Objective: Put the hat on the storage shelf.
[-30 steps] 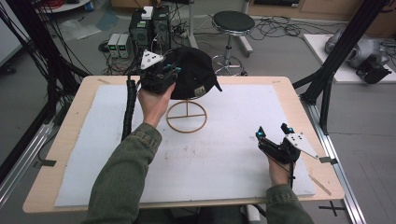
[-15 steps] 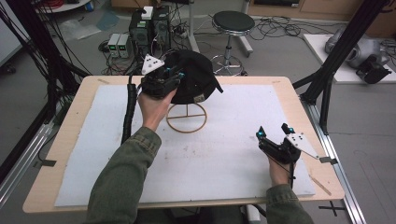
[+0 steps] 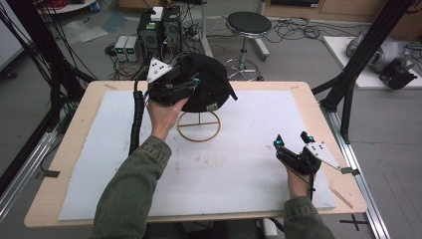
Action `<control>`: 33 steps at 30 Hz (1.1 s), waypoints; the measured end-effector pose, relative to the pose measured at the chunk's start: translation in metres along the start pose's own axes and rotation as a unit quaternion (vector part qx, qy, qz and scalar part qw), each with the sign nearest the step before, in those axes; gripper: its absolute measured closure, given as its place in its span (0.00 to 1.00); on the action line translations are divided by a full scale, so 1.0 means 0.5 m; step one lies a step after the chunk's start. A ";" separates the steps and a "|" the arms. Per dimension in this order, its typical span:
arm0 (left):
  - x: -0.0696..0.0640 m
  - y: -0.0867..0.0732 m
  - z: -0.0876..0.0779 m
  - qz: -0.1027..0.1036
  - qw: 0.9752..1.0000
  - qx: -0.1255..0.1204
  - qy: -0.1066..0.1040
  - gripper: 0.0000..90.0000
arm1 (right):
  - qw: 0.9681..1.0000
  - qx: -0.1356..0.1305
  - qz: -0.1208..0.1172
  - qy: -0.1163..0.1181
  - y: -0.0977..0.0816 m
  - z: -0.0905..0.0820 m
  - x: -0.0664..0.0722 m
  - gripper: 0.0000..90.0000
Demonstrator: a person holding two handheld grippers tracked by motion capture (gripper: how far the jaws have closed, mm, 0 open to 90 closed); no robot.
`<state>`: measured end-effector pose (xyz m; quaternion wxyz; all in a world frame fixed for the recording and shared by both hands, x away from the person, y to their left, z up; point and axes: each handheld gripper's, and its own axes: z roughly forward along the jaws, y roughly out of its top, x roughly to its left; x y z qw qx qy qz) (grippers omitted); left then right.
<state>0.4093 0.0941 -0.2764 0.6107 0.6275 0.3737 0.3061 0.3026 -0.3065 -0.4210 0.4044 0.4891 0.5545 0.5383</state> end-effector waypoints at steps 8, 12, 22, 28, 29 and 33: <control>0.002 -0.002 -0.004 0.001 1.000 0.000 0.006 0.28 | 1.000 -0.002 -0.001 0.000 0.001 0.000 0.001 0.12; 0.004 0.000 -0.007 -0.004 1.000 0.001 0.004 0.28 | 1.000 -0.001 0.000 -0.001 0.001 0.000 0.001 0.12; 0.020 0.011 -0.042 -0.004 1.000 -0.017 0.015 0.27 | 1.000 -0.005 -0.002 -0.002 0.002 -0.001 0.000 0.12; 0.049 0.004 -0.083 -0.010 0.999 -0.024 0.034 0.27 | 1.000 -0.009 0.006 -0.010 0.003 -0.002 -0.002 0.12; 0.049 0.004 -0.083 -0.010 0.999 -0.024 0.034 0.27 | 1.000 -0.009 0.006 -0.010 0.003 -0.002 -0.002 0.12; 0.074 0.003 -0.117 -0.014 0.998 -0.033 0.048 0.27 | 1.000 -0.015 0.016 -0.013 0.005 -0.006 -0.005 0.12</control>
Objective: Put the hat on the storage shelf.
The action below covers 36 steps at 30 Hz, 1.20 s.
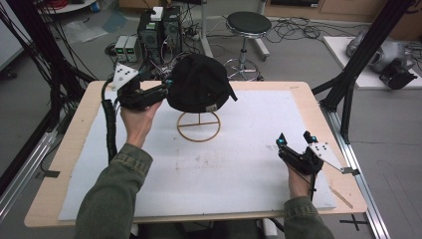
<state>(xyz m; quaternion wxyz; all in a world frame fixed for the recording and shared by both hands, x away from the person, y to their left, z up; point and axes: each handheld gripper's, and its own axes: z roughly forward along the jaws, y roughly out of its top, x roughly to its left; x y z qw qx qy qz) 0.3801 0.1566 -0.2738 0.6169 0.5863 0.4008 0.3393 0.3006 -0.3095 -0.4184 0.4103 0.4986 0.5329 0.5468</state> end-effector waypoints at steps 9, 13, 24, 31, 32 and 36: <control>0.068 0.006 -0.076 -0.013 0.999 -0.022 0.045 0.27 | 1.000 0.004 0.000 0.002 -0.002 0.001 0.001 0.12; 0.098 0.002 -0.106 -0.019 0.997 -0.027 0.063 0.27 | 1.000 0.004 0.004 0.001 -0.002 0.001 -0.001 0.12; 0.150 -0.033 -0.172 -0.051 0.993 -0.043 0.097 0.25 | 1.000 0.005 0.004 0.001 -0.002 0.002 0.000 0.12; 0.155 -0.051 -0.188 -0.048 0.993 -0.038 0.105 0.24 | 1.000 0.006 0.006 -0.001 -0.002 0.002 0.000 0.12; 0.153 -0.057 -0.192 -0.047 0.992 -0.039 0.106 0.24 | 1.000 0.006 0.005 -0.001 -0.002 0.002 0.000 0.12; 0.148 -0.088 -0.209 -0.036 0.991 -0.048 0.124 0.23 | 1.000 0.005 0.007 -0.002 -0.002 0.001 -0.001 0.12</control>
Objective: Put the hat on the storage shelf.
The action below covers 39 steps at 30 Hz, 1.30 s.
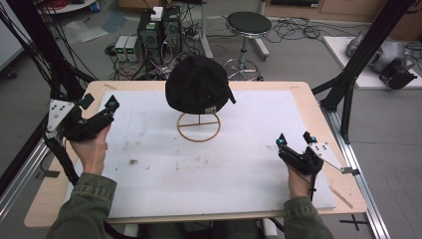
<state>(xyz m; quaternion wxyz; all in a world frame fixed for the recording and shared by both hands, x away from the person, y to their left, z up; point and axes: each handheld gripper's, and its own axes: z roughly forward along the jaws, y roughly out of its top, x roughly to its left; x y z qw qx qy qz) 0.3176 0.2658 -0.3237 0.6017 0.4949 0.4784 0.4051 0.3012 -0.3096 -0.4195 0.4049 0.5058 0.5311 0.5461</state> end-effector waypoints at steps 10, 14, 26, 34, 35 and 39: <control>0.024 -0.056 -0.037 0.004 0.999 -0.005 0.036 0.24 | 1.000 0.004 0.001 0.000 -0.002 -0.001 0.000 0.12; 0.029 -0.083 -0.054 0.025 0.998 -0.001 0.051 0.25 | 1.000 0.005 -0.002 -0.002 -0.003 0.000 -0.001 0.12; 0.044 -0.144 -0.080 0.047 0.995 0.017 0.087 0.25 | 1.000 0.006 0.014 -0.006 -0.008 -0.007 -0.008 0.12; 0.051 -0.170 -0.086 0.050 0.994 0.028 0.095 0.24 | 1.000 0.012 0.013 -0.003 -0.011 -0.006 -0.008 0.12; 0.052 -0.173 -0.088 0.050 0.994 0.031 0.095 0.24 | 1.000 0.013 0.014 -0.003 -0.012 -0.006 -0.007 0.12; 0.057 -0.187 -0.094 0.048 0.993 0.036 0.100 0.24 | 1.000 0.014 0.012 -0.005 -0.013 -0.005 -0.007 0.12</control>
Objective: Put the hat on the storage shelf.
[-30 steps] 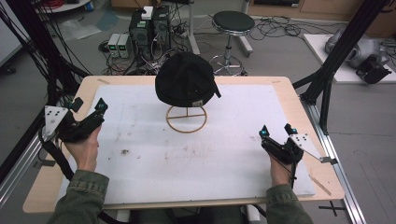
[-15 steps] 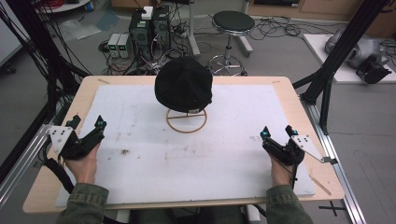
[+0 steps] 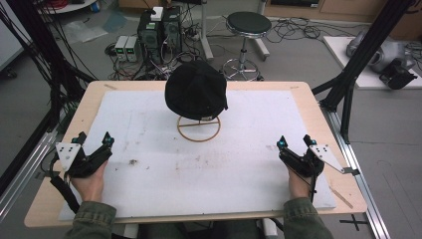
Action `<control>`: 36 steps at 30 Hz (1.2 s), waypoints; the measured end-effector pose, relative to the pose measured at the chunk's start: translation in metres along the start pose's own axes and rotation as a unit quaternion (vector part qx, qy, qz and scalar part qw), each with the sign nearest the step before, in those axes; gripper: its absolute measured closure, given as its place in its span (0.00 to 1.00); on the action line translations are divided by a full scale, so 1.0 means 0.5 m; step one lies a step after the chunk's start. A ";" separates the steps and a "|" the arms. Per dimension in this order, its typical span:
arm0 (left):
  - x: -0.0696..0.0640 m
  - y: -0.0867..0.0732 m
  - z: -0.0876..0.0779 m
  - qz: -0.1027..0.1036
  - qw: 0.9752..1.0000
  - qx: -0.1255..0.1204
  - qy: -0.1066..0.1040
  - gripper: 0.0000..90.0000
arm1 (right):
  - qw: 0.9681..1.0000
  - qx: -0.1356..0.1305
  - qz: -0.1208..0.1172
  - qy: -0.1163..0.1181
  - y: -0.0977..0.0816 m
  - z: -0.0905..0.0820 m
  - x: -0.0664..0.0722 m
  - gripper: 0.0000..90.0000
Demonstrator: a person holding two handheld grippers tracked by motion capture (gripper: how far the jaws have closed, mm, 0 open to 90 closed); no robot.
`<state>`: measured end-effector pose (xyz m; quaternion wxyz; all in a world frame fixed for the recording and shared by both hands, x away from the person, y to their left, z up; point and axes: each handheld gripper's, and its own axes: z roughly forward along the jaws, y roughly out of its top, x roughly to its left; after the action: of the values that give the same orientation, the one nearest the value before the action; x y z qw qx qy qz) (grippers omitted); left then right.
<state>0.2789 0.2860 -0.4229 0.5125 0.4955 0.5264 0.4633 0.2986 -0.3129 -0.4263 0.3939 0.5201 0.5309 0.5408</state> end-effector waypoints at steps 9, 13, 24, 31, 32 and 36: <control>0.010 -0.007 -0.007 -0.009 1.000 -0.001 0.007 0.24 | 1.000 0.005 -0.005 0.002 -0.002 0.003 0.002 0.12; 0.011 -0.007 -0.007 -0.010 1.000 -0.002 0.006 0.24 | 1.000 0.006 -0.005 0.003 -0.002 0.003 0.002 0.12; 0.012 -0.008 -0.009 -0.012 1.000 -0.002 0.004 0.24 | 1.000 0.010 -0.009 0.003 -0.004 0.006 0.002 0.12; 0.016 -0.008 -0.012 -0.016 1.000 -0.004 0.007 0.24 | 1.000 0.009 -0.012 0.005 -0.004 0.005 0.003 0.12; 0.016 -0.008 -0.012 -0.018 1.000 -0.006 0.007 0.24 | 1.000 0.009 -0.012 0.005 -0.004 0.005 0.003 0.12; 0.016 -0.008 -0.012 -0.020 1.000 -0.004 0.006 0.24 | 1.000 0.009 -0.011 0.005 -0.004 0.005 0.002 0.12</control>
<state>0.2728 0.2937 -0.4273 0.5206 0.4798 0.5374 0.4582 0.3006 -0.3110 -0.4281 0.3928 0.5148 0.5432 0.5344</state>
